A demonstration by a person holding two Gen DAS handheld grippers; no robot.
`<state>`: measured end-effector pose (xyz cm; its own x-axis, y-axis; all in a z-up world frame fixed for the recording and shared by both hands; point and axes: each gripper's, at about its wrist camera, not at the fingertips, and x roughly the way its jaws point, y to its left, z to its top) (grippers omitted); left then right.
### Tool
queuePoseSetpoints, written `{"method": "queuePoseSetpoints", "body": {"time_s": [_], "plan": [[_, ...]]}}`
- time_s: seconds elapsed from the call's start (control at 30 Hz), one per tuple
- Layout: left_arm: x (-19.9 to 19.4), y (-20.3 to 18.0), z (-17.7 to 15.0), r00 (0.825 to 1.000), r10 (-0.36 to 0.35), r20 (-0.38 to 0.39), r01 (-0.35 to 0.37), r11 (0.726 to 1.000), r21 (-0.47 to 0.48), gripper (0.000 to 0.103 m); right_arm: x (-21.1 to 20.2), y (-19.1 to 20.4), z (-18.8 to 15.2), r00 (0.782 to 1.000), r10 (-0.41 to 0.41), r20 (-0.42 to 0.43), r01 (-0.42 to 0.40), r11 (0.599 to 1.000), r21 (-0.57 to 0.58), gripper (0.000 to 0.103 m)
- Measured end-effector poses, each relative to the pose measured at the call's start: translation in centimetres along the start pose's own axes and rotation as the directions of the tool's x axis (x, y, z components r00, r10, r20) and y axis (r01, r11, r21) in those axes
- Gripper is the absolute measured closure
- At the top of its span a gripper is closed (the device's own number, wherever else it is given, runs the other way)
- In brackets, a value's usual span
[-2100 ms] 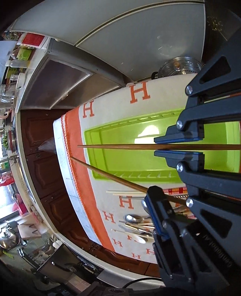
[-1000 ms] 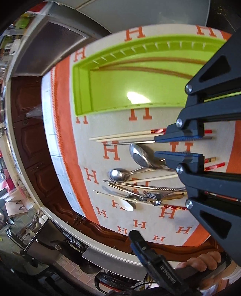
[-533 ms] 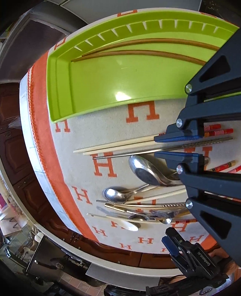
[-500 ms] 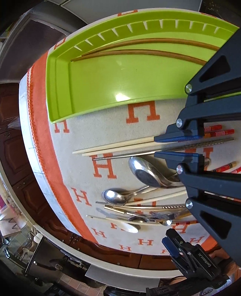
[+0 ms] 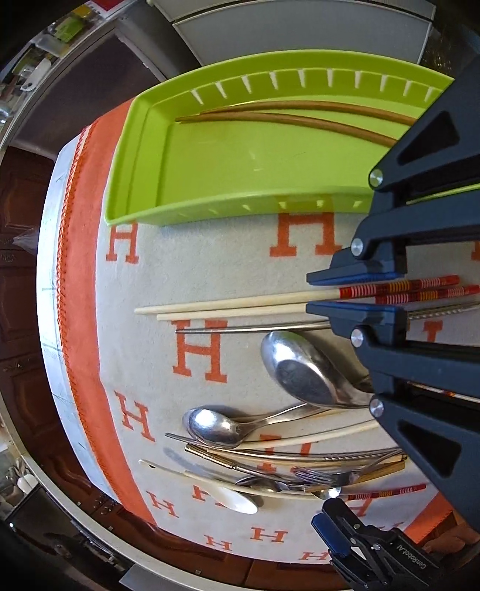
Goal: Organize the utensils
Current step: 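Grasp a red-banded chopstick with the right tool and lift it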
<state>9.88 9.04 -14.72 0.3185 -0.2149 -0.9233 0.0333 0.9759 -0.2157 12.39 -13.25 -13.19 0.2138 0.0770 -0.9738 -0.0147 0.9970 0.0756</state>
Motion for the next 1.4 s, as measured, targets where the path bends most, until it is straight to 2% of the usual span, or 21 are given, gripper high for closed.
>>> {"method": "queuePoseSetpoints", "body": {"time_s": [0.07, 0.17, 0.33, 0.5, 0.63, 0.9, 1.13, 1.4], "plan": [[0.1, 0.2, 0.0, 1.0, -0.004, 0.001, 0.004, 1.0, -0.003, 0.064, 0.4, 0.5, 0.4, 0.999, 0.026, -0.03, -0.027, 1.0, -0.014, 0.09], [0.1, 0.3, 0.1, 1.0, -0.007, 0.002, 0.007, 1.0, -0.006, 0.064, 0.7, 0.9, 0.4, 0.998, 0.05, -0.036, -0.051, 0.999, -0.014, 0.091], [0.3, 0.7, 0.1, 1.0, -0.016, 0.0, 0.016, 1.0, -0.01, 0.075, 0.8, 0.3, -0.5, 0.984, 0.174, -0.039, -0.172, 0.984, 0.054, 0.092], [0.4, 0.7, 0.2, 1.0, -0.028, 0.003, 0.028, 1.0, -0.008, 0.081, 0.3, 0.0, -2.0, 0.973, 0.229, -0.021, -0.227, 0.972, 0.063, 0.092], [0.4, 0.4, 0.2, 1.0, -0.018, 0.007, 0.018, 1.0, 0.002, 0.081, -0.1, 0.3, -2.4, 0.975, 0.221, -0.024, -0.221, 0.975, 0.024, 0.092], [0.4, 0.4, 0.0, 1.0, -0.028, 0.009, 0.028, 1.0, -0.001, 0.081, 0.4, -2.4, -3.1, 0.934, 0.354, -0.048, -0.344, 0.927, 0.15, 0.09], [0.4, 0.8, -0.2, 0.999, -0.033, 0.006, 0.033, 0.999, -0.006, 0.081, 0.1, -2.5, -3.2, 0.942, 0.333, -0.036, -0.324, 0.932, 0.162, 0.09], [0.5, 0.5, -0.4, 1.0, -0.02, 0.007, 0.02, 1.0, 0.011, 0.083, -0.5, -1.7, -3.0, 0.971, 0.239, -0.016, -0.235, 0.964, 0.123, 0.09]]}}
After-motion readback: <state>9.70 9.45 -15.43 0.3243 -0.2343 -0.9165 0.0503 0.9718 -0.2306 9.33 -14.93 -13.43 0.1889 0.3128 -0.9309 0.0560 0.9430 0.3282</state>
